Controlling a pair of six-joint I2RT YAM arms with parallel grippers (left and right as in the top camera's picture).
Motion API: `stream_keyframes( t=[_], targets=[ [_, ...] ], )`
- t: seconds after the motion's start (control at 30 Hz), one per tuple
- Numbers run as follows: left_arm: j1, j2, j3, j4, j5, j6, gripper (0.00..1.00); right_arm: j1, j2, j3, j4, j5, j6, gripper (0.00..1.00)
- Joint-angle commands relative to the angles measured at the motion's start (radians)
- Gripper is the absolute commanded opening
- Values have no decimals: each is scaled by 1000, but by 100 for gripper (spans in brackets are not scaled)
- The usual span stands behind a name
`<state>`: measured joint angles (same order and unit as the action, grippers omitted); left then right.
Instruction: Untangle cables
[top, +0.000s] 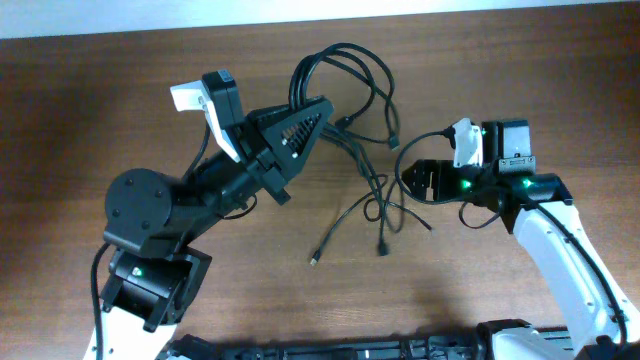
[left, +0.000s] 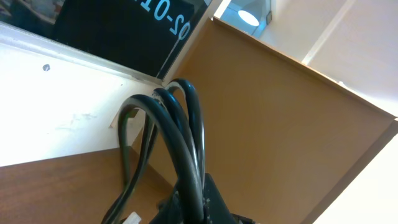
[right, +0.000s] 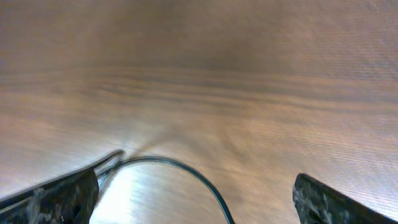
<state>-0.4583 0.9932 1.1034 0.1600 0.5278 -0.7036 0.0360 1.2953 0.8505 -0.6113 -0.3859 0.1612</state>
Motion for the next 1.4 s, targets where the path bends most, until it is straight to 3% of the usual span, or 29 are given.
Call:
stream_keyframes(
  t=[0.0,0.17,0.43,0.73,0.97,1.03,1.17,1.27,1.37],
  targets=[
    [2,-20,24,9,8,12,0,-5,2,4,-27,92,5,98],
    [3,-20,24,-24,8,40,0,-18,-16,5,-100,150,6,98],
    [3,-25,24,-27,-12,100,0,-165,-145,5,-205,170,5,98],
    [3,-22,24,-57,-65,130,0,-201,-349,5,-195,123,0,98],
    [3,-16,24,26,-92,130,2,-201,-539,5,-162,82,-6,98],
    [3,-9,24,10,-114,130,8,-201,-563,5,-159,82,-6,98],
    [3,45,23,-57,-205,130,32,-200,-584,5,-159,64,-6,98],
    [3,115,24,-93,-211,130,67,-200,-582,5,-159,35,-6,98],
    [3,167,24,-150,-214,130,82,-200,-582,5,-159,30,-6,98]
  ],
)
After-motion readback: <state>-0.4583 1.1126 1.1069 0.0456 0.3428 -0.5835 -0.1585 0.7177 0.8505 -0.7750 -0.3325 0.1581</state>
